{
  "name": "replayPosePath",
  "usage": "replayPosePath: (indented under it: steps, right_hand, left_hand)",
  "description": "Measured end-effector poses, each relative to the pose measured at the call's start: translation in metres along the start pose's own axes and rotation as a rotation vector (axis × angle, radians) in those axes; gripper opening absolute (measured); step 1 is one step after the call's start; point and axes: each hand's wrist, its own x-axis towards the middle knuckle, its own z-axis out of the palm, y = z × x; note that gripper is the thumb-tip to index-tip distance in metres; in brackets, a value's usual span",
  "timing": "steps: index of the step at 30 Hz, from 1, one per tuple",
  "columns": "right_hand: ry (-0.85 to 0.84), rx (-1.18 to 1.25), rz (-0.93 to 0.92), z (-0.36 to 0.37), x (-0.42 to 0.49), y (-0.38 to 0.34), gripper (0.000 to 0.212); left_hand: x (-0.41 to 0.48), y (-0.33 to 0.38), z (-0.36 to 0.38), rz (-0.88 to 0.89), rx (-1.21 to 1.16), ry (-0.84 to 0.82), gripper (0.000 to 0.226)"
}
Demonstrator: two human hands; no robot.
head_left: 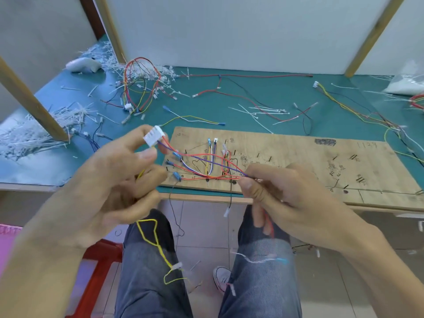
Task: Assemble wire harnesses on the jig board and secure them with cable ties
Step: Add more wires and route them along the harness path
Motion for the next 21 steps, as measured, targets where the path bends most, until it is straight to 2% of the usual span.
replayPosePath:
  steps: [3, 6, 8, 10, 13, 15, 18, 21]
  right_hand:
    - [0.045, 0.010, -0.001, -0.002, 0.004, 0.004, 0.028]
    - [0.073, 0.110, -0.031, 0.009, 0.016, 0.008, 0.028]
    - [0.158, 0.103, -0.012, 0.014, 0.026, 0.017, 0.028]
    - [0.224, 0.075, 0.028, 0.018, 0.037, 0.027, 0.023]
    - [0.247, 0.098, 0.045, 0.027, 0.047, 0.037, 0.012]
    - [0.198, 0.211, 0.074, 0.029, 0.049, 0.042, 0.008]
    - [0.056, 0.424, 0.145, 0.030, 0.050, 0.046, 0.012]
    - [0.013, 0.459, 0.107, 0.036, 0.049, 0.045, 0.014]
  left_hand:
    - [-0.008, -0.017, -0.003, 0.086, 0.107, 0.110, 0.046]
    - [0.001, -0.036, -0.004, 0.228, 0.268, 0.363, 0.034]
    - [0.007, -0.044, -0.012, 0.245, 0.308, 0.445, 0.026]
    - [0.011, -0.048, -0.023, 0.230, 0.328, 0.463, 0.016]
    - [0.017, -0.048, -0.034, 0.182, 0.345, 0.451, 0.019]
    - [0.021, -0.048, -0.041, 0.156, 0.319, 0.480, 0.019]
    - [0.025, -0.048, -0.048, 0.131, 0.284, 0.520, 0.023]
    - [0.029, -0.050, -0.044, 0.155, 0.252, 0.499, 0.026]
